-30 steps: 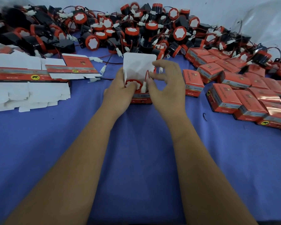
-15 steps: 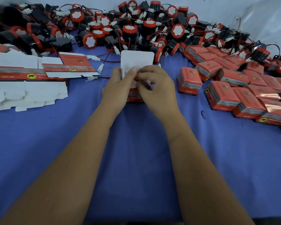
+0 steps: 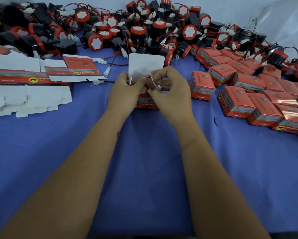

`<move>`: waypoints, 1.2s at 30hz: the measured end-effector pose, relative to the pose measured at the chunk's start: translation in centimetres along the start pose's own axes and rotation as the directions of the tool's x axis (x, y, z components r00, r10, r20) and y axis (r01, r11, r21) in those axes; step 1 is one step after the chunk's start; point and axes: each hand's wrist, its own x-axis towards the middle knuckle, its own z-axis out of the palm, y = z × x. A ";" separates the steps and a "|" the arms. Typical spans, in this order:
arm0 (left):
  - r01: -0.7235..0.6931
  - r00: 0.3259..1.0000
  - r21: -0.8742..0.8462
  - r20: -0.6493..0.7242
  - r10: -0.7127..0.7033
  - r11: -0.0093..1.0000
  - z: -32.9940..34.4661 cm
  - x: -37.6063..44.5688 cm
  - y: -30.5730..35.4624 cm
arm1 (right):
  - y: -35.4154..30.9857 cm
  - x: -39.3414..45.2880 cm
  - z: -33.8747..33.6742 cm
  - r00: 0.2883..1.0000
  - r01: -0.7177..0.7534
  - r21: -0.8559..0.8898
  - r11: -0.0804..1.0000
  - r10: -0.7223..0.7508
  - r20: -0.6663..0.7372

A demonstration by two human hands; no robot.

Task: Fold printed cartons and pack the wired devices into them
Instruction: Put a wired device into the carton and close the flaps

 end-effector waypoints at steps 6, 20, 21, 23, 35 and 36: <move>0.031 0.999 0.004 0.027 -0.031 1.000 -0.2 0.3 -0.2 | 0.4 0.0 -0.4 0.981 -0.127 0.154 0.980 0.147 -0.124; -0.021 0.992 -0.052 0.123 0.027 0.998 -0.8 -0.4 0.0 | 1.4 0.2 -0.6 0.983 -0.156 0.080 0.984 0.162 -0.081; -0.022 0.993 -0.042 0.118 0.027 0.999 -0.8 -0.4 0.0 | 1.1 0.1 -0.9 0.995 -0.070 0.025 0.997 0.071 -0.070; -0.023 0.994 -0.014 0.108 0.025 1.000 -0.7 -0.5 0.0 | 0.8 0.0 -1.5 0.992 0.127 -0.174 0.977 -0.129 0.000; -0.034 0.996 0.042 0.079 0.030 0.999 -0.6 -1.1 0.6 | 0.2 0.5 -2.0 0.978 0.208 -0.700 0.683 -0.146 0.147; -0.040 0.996 0.044 0.086 0.036 0.998 -0.5 -1.1 0.6 | 0.1 0.4 -1.9 0.978 0.208 -0.703 0.680 -0.143 0.151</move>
